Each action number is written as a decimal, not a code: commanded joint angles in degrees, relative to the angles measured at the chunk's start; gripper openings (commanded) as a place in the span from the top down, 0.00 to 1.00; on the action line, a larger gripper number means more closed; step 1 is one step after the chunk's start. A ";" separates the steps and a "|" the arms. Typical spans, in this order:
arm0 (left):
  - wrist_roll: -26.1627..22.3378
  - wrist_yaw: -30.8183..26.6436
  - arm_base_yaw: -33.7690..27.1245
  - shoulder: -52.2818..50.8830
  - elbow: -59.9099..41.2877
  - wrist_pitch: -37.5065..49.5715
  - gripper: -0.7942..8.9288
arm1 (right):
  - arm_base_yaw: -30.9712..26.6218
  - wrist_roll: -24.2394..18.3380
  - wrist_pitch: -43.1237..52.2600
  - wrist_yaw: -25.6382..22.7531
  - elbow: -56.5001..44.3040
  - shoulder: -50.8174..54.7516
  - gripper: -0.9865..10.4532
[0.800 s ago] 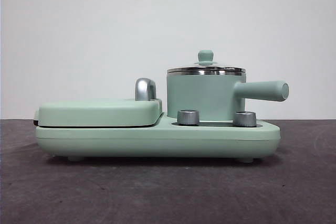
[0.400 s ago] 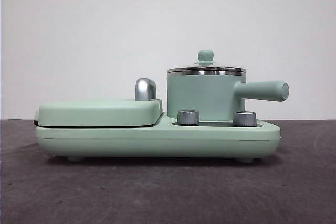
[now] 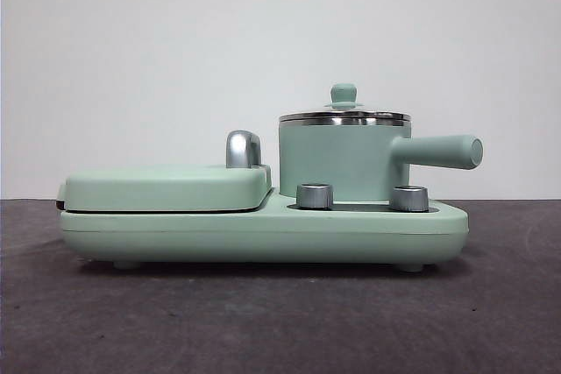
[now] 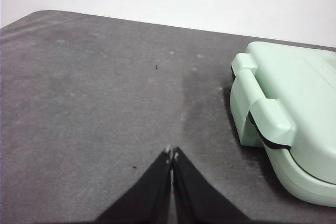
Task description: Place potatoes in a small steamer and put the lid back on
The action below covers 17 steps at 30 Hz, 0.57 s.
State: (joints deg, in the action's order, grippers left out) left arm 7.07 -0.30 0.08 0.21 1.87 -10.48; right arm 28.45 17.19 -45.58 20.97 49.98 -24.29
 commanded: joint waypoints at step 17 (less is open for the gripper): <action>-0.37 -0.26 0.00 -0.02 -1.14 -0.33 0.91 | -29.86 -6.23 27.58 -9.31 -30.69 17.42 0.88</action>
State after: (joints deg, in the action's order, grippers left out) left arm 7.07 -0.30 0.08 0.21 1.87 -10.48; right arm -0.14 13.87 -18.83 12.86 21.63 -8.05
